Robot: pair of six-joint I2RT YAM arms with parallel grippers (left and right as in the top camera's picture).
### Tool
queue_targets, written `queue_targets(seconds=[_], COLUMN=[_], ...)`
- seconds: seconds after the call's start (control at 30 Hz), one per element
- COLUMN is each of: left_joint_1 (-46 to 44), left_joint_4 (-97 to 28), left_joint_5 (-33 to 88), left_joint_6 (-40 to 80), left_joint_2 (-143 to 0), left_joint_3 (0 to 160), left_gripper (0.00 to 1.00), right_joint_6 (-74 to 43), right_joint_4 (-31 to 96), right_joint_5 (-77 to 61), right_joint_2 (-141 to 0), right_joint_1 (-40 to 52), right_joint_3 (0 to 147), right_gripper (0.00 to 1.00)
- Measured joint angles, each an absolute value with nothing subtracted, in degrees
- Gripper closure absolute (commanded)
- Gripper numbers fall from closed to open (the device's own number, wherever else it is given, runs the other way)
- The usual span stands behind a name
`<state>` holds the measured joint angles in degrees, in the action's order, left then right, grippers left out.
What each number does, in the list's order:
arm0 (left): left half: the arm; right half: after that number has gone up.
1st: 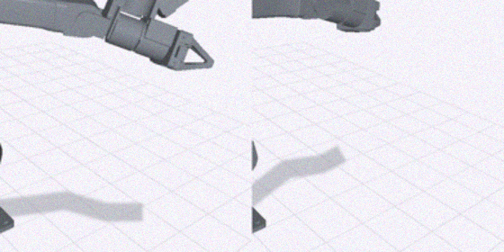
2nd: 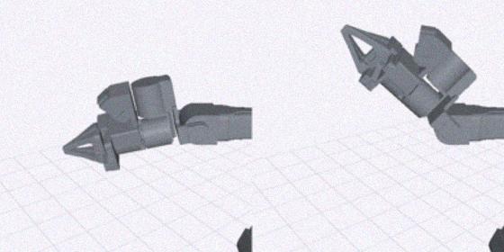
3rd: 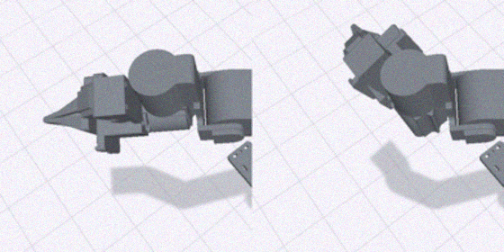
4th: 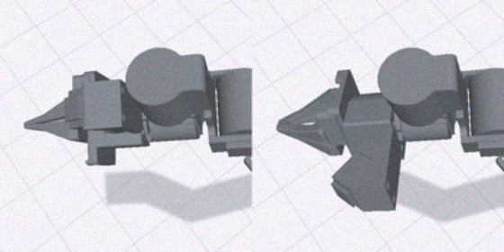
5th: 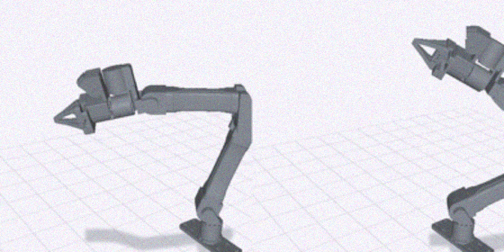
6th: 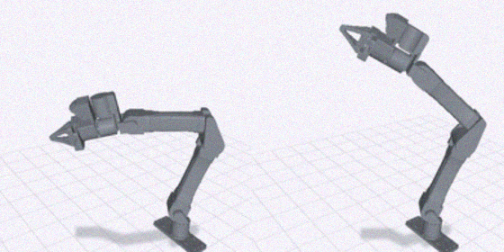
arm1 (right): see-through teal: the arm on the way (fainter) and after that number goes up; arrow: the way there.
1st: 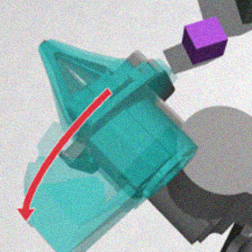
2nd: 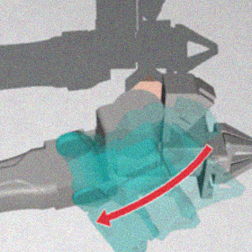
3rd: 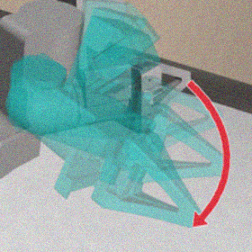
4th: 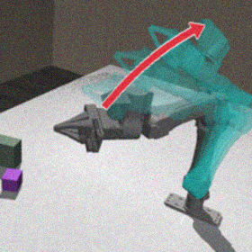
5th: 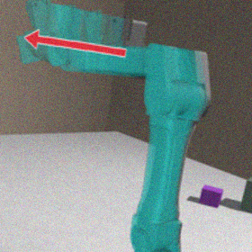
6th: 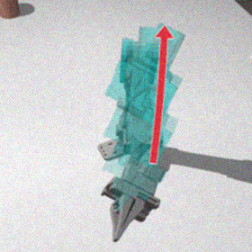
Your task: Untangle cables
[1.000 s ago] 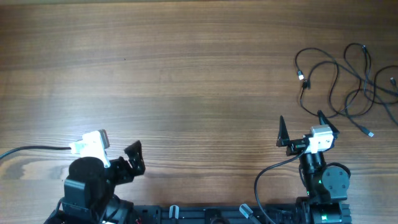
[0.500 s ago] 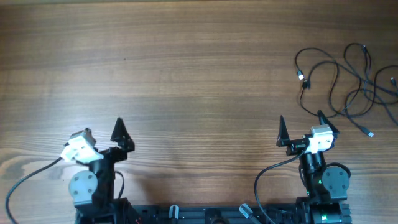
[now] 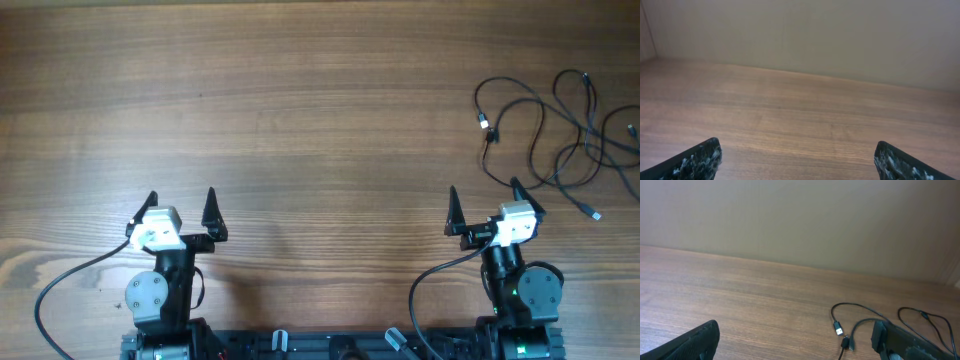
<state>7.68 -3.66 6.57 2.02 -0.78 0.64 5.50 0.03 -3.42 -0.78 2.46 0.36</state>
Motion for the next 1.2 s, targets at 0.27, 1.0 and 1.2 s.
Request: queue_targets(seconds=[0.27, 1.0, 1.2], left_joint_1=[7.68, 7.68, 7.68], left_joint_4=[-1.19, -3.44, -3.44], left_joint_5=[6.9, 7.18, 7.18], left_joint_6=[-0.21, 1.19, 1.19], left_joint_2=[-0.8, -0.78, -0.78], left_joint_3=[0.54, 0.56, 0.56], left_gripper=[0.0, 0.0, 0.0], right_joint_6=[5.5, 5.5, 5.5], right_joint_4=[0.05, 0.05, 0.05], right_joint_5=[-3.42, -3.42, -3.42], right_joint_2=[-0.78, -0.78, -0.78], right_joint_1=[2.46, 2.46, 2.46], right_joint_3=[0.36, 0.36, 0.36], right_gripper=[0.0, 0.0, 0.0])
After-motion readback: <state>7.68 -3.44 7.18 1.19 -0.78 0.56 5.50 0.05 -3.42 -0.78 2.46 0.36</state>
